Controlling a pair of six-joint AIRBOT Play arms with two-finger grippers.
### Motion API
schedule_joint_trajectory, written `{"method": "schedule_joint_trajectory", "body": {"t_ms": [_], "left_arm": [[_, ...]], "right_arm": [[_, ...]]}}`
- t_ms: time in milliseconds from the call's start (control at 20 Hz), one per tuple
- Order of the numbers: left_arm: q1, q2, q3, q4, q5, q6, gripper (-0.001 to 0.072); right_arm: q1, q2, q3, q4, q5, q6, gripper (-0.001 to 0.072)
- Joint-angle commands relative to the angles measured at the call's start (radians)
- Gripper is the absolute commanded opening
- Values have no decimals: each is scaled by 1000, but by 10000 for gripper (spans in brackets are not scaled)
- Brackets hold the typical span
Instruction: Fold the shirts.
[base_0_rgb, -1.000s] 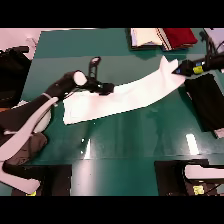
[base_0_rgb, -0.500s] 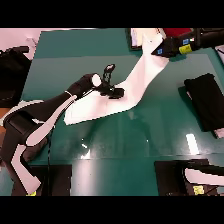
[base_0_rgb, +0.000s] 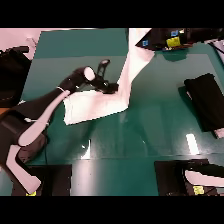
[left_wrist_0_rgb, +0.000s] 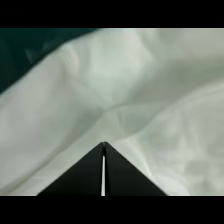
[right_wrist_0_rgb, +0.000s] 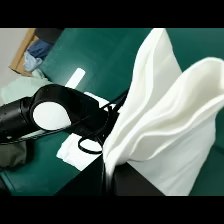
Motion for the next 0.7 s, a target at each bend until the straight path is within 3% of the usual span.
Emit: {"method": "schedule_joint_trajectory", "body": {"t_ms": [0,200,350,400,450,650], "left_arm": [[120,150,5,97,-44,2,31],[306,412,5,267,-124,27,31],[415,582,5,325,-142,46,31],[441,622,5,326,-143,46,31],[461,657,5,326,-144,46,31],[470,706,5,320,-162,48,30]], "right_arm": [[86,-20,2,39,-65,3,15],[295,-130,2,42,-207,1,16],[484,-271,3,150,-431,-85,19],[532,-315,3,187,-482,-142,118],[560,-345,3,195,-498,-152,293],[513,-340,2,63,-396,-138,314]]}}
